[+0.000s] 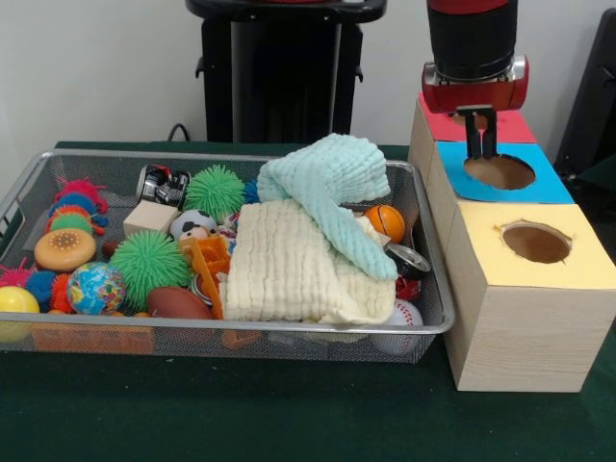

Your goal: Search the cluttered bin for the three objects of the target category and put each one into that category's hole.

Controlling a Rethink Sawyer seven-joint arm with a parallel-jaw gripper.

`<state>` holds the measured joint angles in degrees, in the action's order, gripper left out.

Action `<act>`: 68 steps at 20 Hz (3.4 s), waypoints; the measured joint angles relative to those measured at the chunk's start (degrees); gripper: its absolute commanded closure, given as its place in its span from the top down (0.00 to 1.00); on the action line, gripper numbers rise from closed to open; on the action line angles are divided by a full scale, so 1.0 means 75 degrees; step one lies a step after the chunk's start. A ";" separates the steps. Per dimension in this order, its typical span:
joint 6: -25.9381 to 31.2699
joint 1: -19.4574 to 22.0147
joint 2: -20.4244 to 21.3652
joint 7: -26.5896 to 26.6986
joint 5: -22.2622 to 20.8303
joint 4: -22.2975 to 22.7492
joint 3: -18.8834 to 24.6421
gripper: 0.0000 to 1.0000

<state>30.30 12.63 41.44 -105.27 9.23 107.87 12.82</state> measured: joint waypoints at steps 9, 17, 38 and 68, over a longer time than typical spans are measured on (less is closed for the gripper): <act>0.0002 -0.0171 0.0022 0.0000 -0.0022 -0.0359 -0.0463 0.00; 0.0005 -0.0106 -0.0016 0.0000 -0.0027 -0.0986 -0.0681 0.00; 0.0450 0.0256 -0.0052 0.0000 -0.0676 -0.1963 -0.0928 0.00; 0.0338 0.0933 0.0075 0.0000 -0.0936 -0.2303 -0.0918 1.00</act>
<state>32.83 19.63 42.01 -105.27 2.22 90.60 5.93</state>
